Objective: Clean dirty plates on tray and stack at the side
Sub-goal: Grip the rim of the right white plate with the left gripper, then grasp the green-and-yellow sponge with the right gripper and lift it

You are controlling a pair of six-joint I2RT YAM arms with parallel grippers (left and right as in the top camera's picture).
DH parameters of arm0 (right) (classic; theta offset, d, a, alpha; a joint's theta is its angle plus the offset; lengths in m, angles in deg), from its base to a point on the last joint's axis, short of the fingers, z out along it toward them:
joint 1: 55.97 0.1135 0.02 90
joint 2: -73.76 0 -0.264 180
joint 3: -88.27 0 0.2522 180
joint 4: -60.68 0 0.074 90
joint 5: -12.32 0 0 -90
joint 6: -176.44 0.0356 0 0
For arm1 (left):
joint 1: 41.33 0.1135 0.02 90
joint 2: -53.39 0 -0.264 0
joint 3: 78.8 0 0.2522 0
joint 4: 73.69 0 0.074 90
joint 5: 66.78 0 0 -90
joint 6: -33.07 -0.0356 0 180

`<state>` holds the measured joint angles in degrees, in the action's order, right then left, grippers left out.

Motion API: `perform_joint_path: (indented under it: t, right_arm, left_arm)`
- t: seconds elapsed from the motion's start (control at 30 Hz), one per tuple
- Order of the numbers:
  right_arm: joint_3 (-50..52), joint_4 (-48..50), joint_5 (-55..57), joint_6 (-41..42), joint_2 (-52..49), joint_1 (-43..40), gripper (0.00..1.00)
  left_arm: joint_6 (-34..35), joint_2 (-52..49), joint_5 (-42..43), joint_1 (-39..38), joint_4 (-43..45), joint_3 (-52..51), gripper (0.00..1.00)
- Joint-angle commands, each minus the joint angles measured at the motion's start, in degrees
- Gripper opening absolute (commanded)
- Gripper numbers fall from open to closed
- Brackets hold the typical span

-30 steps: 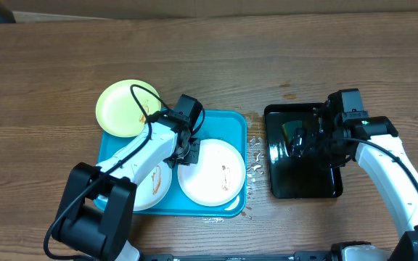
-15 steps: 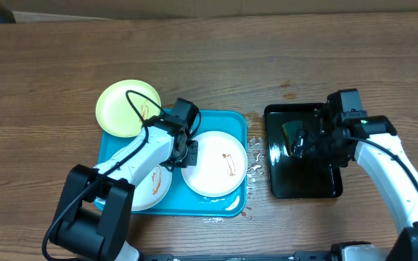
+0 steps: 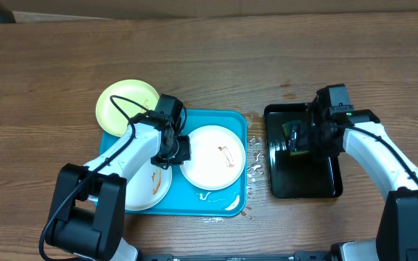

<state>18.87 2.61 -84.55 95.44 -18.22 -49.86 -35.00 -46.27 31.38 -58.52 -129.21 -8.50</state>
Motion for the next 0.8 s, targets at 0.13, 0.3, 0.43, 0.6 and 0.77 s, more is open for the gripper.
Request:
perform_joint_path:
  t: [0.13,0.3,0.43,0.6,0.77]
  right_arm:
    - [0.22,1.64,2.08,-0.46,-4.63,0.33,0.81]
    - [0.22,1.55,1.01,-0.46,-8.85,0.37,0.67]
    - [0.20,1.05,1.05,-0.44,-10.54,0.37,0.29]
    - [-1.20,-4.94,1.05,-0.37,-10.34,0.37,0.11]
    - [-4.68,-10.05,1.01,-0.20,-10.34,0.37,0.64]
  left_arm:
    - [0.37,-1.18,0.28,0.17,1.42,-1.18,0.14]
    - [0.37,-1.16,0.28,0.17,1.75,-1.20,0.28]
    - [0.37,-1.16,0.26,0.17,1.77,-1.18,0.29]
    - [0.37,-1.16,0.26,0.17,1.79,-1.20,0.31]
    - [0.37,-1.16,0.26,0.20,2.01,-1.20,0.36]
